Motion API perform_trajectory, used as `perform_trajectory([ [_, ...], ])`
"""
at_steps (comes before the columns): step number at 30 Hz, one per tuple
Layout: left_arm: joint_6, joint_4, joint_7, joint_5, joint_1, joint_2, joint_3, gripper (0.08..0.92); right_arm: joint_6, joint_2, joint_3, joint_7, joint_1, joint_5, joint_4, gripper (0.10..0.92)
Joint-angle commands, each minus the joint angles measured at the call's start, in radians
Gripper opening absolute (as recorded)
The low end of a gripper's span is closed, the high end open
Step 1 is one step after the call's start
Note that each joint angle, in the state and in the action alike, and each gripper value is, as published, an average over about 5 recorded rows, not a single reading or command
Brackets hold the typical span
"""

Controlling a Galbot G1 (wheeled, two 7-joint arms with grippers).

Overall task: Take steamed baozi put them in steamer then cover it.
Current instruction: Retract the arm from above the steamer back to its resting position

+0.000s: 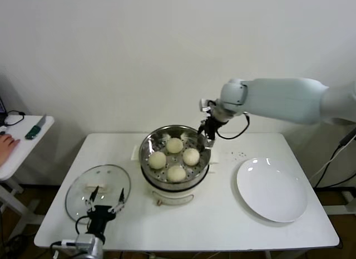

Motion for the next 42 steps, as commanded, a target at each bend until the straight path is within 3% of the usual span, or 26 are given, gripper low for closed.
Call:
perform_trajectory([
  [1,-0.003,-0.009,-0.001,0.052,-0.01,-0.003,-0.002,0.823,0.26,-0.349,0.3,0.356,-0.167,-0.045,0.145,0.823],
  [10,0.0,-0.033,-0.002,0.098,-0.004,-0.016,-0.001,0.823,0.33,-0.56,0.937,0.506,-0.726,-0.161,0.233,0.823],
  [19,0.019,-0.047,0.0,0.291,0.001,-0.011,-0.003,0.823,0.365,-0.6,1.514,0.554,-1.252,-0.223,0.259,0.823],
  [24,0.075,-0.086,-0.016,0.612,0.005,0.012,-0.016,0.823,0.311,-0.522,1.912,0.562,-1.599,-0.227,0.318,0.823],
  [31,0.127,-0.071,0.007,0.986,0.008,0.058,-0.017,0.823,0.276,-0.336,2.266,0.551,-1.938,-0.36,0.37,0.823],
  [42,0.123,0.121,0.092,1.478,-0.062,0.108,-0.03,0.823,0.308,-0.12,2.436,0.519,-2.174,-0.448,0.448,0.823],
])
